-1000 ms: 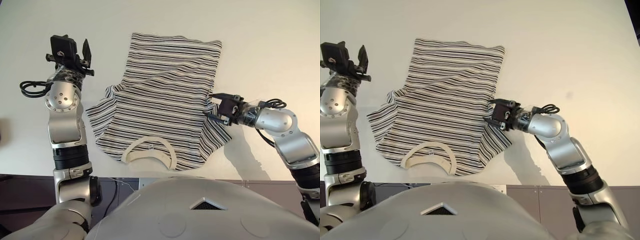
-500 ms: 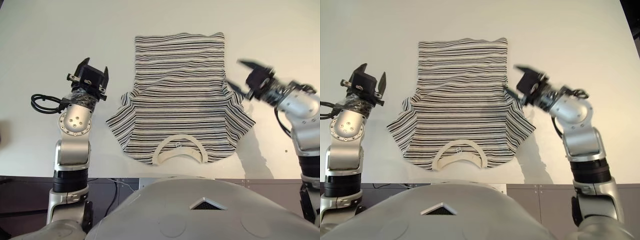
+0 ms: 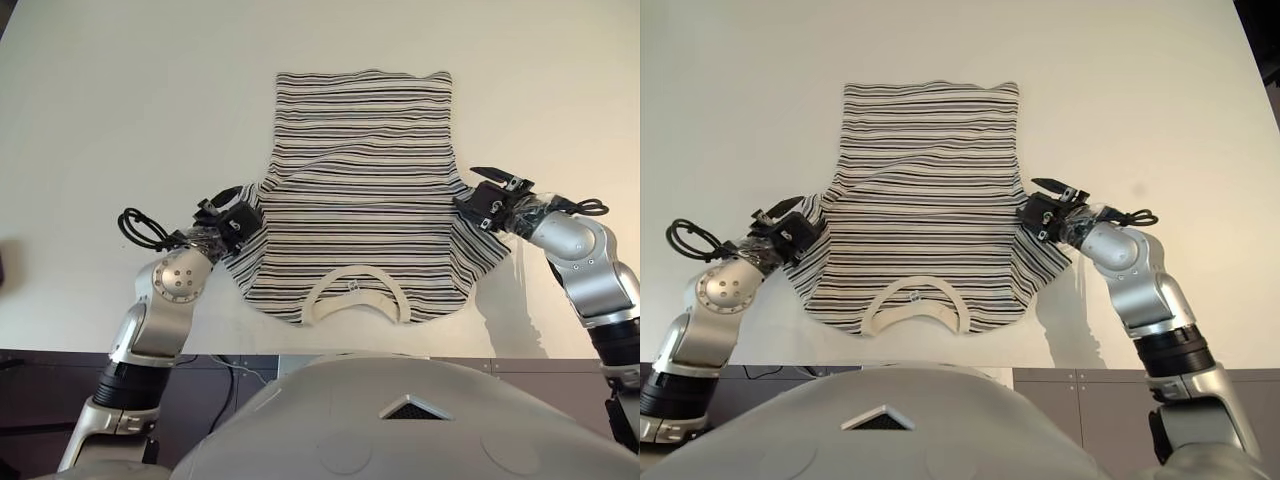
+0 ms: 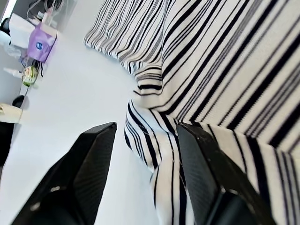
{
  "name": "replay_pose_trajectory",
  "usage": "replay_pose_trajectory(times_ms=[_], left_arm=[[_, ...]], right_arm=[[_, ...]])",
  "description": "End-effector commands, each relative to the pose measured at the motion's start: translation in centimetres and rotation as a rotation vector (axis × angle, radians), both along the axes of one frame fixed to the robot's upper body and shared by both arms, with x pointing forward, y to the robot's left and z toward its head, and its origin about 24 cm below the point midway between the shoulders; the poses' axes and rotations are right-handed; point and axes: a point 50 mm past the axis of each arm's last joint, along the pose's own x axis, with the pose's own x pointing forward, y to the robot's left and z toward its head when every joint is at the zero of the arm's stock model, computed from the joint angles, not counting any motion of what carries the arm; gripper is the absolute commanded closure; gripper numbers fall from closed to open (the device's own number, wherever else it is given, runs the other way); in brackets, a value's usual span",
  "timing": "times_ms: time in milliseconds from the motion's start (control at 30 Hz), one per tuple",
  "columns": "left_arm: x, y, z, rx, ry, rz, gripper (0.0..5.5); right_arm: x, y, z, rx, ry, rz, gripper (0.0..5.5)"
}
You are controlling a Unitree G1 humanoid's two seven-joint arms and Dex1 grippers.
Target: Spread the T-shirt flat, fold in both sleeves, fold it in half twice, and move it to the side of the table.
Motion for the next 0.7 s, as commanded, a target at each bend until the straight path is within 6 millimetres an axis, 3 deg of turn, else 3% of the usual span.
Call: replay_pose_trajectory(times_ms=[33,133,233,333,400,467,500,600,700], left_arm=[[-1.8,-0.3,-1.5,-0.042,0.120,0.064,3.10],[-0.9,0.1,-1.2,-0.056,0.078,0.132,3.10],[-0.7,0.0,0.3,-0.167,0.013,0.197,3.10],[0.6,-1.8,5.4,-0.559,-0.100,0.192,3.10],[1.3,-1.8,7.2,-0.661,-0.122,0.165,3.10],[2.6,-1.4,6.9,-0.574,-0.115,0.149,3.10],[3.4,-1.0,5.8,-0.466,-0.104,0.163,3.10],[4.6,0.1,1.8,-0.210,-0.045,0.210,3.10],[3.5,-0.1,-1.5,-0.112,0.033,0.150,3.10]], right_arm=[[-2.8,-1.4,-3.4,-0.057,0.211,-0.108,2.68],[-2.5,-0.7,-2.9,-0.033,0.190,-0.095,2.68],[-1.1,0.2,-0.1,0.110,0.039,-0.088,2.68],[0.3,1.4,5.3,0.391,-0.129,-0.155,2.68],[0.5,1.9,6.9,0.449,-0.168,-0.164,2.68],[1.0,2.5,6.2,0.422,-0.149,-0.155,2.68],[1.2,2.7,5.0,0.378,-0.112,-0.152,2.68],[0.9,1.7,-0.5,0.176,0.027,-0.193,2.68],[-0.5,-0.3,-4.8,0.001,0.125,-0.242,2.68]])
